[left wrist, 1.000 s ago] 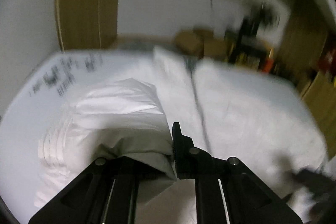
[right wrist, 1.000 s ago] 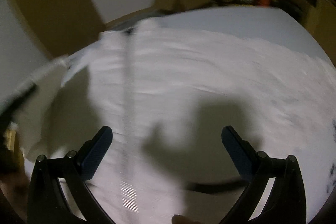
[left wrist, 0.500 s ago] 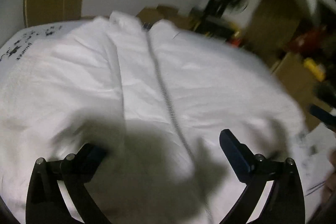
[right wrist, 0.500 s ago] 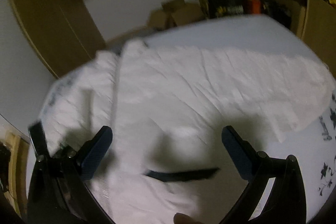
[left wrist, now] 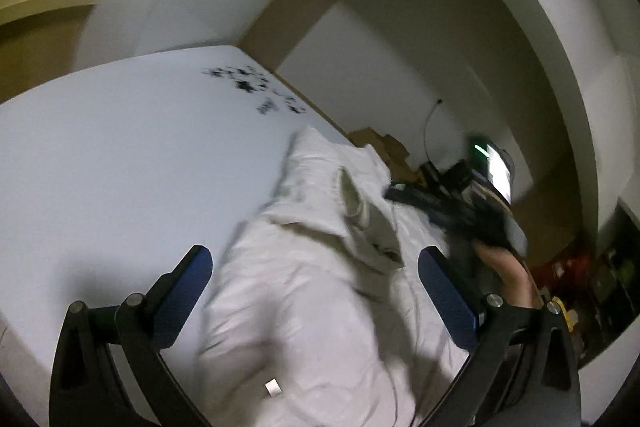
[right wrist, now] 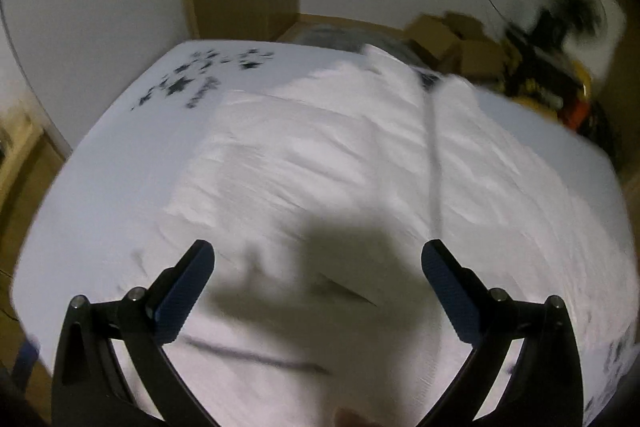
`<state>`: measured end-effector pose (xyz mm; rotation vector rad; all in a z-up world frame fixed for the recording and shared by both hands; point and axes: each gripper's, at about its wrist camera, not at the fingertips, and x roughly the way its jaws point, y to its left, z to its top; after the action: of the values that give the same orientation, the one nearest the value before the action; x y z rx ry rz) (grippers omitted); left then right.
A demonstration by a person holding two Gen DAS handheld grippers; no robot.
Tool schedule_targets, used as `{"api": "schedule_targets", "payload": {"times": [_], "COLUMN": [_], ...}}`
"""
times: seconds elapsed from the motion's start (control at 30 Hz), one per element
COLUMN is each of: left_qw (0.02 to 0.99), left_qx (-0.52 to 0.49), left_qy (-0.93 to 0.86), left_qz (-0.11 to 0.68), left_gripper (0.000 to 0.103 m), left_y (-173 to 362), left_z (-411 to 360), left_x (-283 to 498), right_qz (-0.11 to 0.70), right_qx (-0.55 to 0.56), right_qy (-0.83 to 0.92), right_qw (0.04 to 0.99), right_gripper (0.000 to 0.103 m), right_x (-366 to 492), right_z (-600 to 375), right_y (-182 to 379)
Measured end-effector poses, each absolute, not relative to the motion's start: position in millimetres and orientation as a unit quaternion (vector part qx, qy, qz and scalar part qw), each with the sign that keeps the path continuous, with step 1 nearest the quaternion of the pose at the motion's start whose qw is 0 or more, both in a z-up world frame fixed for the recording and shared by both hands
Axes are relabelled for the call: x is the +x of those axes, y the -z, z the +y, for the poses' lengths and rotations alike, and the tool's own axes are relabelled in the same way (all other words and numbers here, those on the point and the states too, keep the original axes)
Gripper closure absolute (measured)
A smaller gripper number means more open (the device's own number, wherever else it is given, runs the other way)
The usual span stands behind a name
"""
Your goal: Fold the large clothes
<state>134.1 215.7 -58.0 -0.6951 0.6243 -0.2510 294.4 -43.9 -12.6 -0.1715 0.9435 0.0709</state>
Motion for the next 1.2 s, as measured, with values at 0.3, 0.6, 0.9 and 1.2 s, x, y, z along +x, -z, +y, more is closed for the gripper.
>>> {"api": "schedule_targets", "payload": {"times": [0.3,0.6,0.9,1.2], "left_qw": [0.875,0.859,0.858,0.849], "left_qx": [-0.340,-0.352,-0.347,-0.358], "left_qy": [0.135,0.150,0.151,0.150], "left_qz": [0.319,0.339,0.348,0.359], "left_gripper": [0.000,0.000,0.000,0.000], "left_y": [75,97,101,102], "left_z": [232,222,211,208], "left_x": [108,121,120,119], "right_qz": [0.488,0.418,0.403,0.515], "right_qx": [-0.158,-0.352,-0.404,-0.321], "right_qy": [0.018,0.007,-0.051,-0.119], "right_qw": [0.858,0.838,0.820,0.786], "right_gripper": [0.015,0.011,0.010,0.012], "right_x": [305,276,247,329], "right_z": [3,-10,-9,-25], "right_y": [67,80,72,91]}}
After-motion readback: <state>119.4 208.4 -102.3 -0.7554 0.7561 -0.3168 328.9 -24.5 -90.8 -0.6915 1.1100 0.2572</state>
